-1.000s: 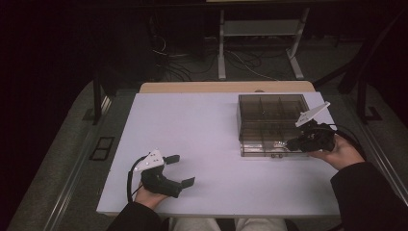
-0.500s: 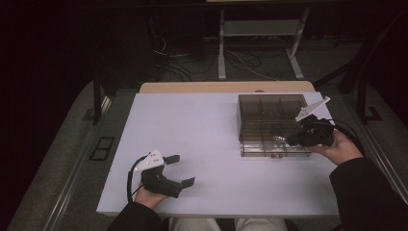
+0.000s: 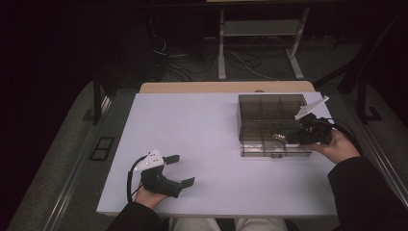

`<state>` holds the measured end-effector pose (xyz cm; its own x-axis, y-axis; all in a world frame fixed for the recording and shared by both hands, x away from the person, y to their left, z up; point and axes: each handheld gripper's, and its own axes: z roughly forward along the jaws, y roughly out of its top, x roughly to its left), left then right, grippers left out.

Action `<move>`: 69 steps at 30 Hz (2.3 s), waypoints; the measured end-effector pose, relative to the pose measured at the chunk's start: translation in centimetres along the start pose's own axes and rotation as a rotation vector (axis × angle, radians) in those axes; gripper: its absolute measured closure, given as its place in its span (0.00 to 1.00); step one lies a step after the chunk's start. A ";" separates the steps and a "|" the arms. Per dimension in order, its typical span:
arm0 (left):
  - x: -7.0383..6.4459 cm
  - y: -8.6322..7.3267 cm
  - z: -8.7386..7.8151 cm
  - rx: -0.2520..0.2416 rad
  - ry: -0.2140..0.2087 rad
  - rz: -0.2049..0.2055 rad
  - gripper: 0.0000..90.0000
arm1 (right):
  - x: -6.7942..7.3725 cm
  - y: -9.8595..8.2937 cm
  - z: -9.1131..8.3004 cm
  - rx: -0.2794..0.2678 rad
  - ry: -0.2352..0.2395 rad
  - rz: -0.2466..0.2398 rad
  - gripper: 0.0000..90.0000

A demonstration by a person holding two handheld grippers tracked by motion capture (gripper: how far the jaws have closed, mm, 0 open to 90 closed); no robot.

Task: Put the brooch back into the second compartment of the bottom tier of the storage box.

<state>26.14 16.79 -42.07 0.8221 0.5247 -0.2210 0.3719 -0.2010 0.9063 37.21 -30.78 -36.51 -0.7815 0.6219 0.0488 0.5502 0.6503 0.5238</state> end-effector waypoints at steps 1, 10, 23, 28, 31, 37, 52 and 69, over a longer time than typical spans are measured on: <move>0.0 0.0 0.0 0.000 0.000 0.000 0.00 | 0.0 0.0 0.0 0.000 0.000 0.000 0.88; 0.0 0.0 0.0 0.000 0.000 0.000 0.00 | -0.3 -0.1 0.8 -0.003 -0.001 0.005 0.88; 0.0 0.0 0.0 0.001 -0.001 0.001 0.00 | -0.7 -0.2 1.9 -0.008 0.004 0.014 0.88; 0.0 0.0 0.0 0.002 -0.001 0.002 0.00 | -0.8 -0.3 2.3 -0.008 0.006 0.015 0.88; 0.0 0.0 0.0 0.002 -0.001 0.003 0.00 | -0.9 -0.3 2.6 -0.006 0.009 0.014 0.88; 0.0 0.0 0.0 0.003 -0.001 0.003 0.00 | -0.8 -0.3 3.0 -0.001 0.014 0.013 0.88; 0.0 0.0 0.0 0.004 -0.001 0.004 0.00 | -0.9 -0.6 4.0 0.007 0.029 0.015 0.88; 0.0 0.0 0.0 0.005 -0.002 0.005 0.00 | -0.9 -0.7 5.5 0.020 0.039 0.019 0.88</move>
<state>26.15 16.81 -42.07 0.8249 0.5221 -0.2167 0.3694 -0.2077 0.9058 39.16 -29.43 -41.63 -0.7815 0.6171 0.0917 0.5704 0.6473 0.5057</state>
